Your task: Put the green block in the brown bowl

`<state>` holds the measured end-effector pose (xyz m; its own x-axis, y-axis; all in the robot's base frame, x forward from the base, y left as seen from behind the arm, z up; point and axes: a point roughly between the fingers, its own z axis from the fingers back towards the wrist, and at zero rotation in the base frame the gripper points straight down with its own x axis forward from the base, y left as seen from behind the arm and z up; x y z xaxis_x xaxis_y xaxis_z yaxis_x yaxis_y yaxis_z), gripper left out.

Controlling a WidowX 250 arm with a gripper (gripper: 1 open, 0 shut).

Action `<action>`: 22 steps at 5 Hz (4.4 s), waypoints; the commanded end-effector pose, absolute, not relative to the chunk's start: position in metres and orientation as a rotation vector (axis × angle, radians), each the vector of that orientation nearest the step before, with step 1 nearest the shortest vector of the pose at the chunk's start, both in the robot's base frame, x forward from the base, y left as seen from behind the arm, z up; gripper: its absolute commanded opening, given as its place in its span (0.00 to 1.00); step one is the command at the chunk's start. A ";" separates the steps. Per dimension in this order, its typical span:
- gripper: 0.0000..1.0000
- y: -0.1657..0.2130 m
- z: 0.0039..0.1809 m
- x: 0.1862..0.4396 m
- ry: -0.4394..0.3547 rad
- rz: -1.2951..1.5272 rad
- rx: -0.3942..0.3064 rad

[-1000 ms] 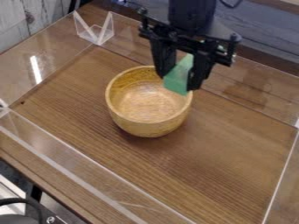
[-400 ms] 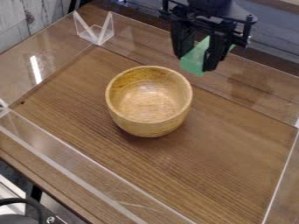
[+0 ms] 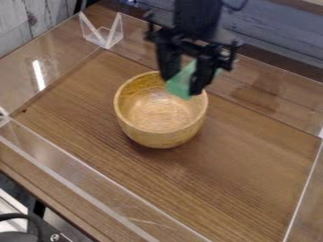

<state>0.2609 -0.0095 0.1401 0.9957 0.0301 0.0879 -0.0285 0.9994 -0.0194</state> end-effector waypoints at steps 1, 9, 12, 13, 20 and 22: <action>0.00 0.007 0.138 0.254 -0.137 0.079 -0.025; 0.00 0.025 0.073 0.272 -0.122 0.419 -0.017; 0.00 0.026 0.071 0.306 -0.157 0.382 -0.044; 0.00 0.036 0.075 0.320 -0.161 0.411 -0.040; 1.00 0.085 0.092 0.335 -0.132 0.397 -0.066; 1.00 0.117 0.100 0.330 -0.139 0.349 -0.093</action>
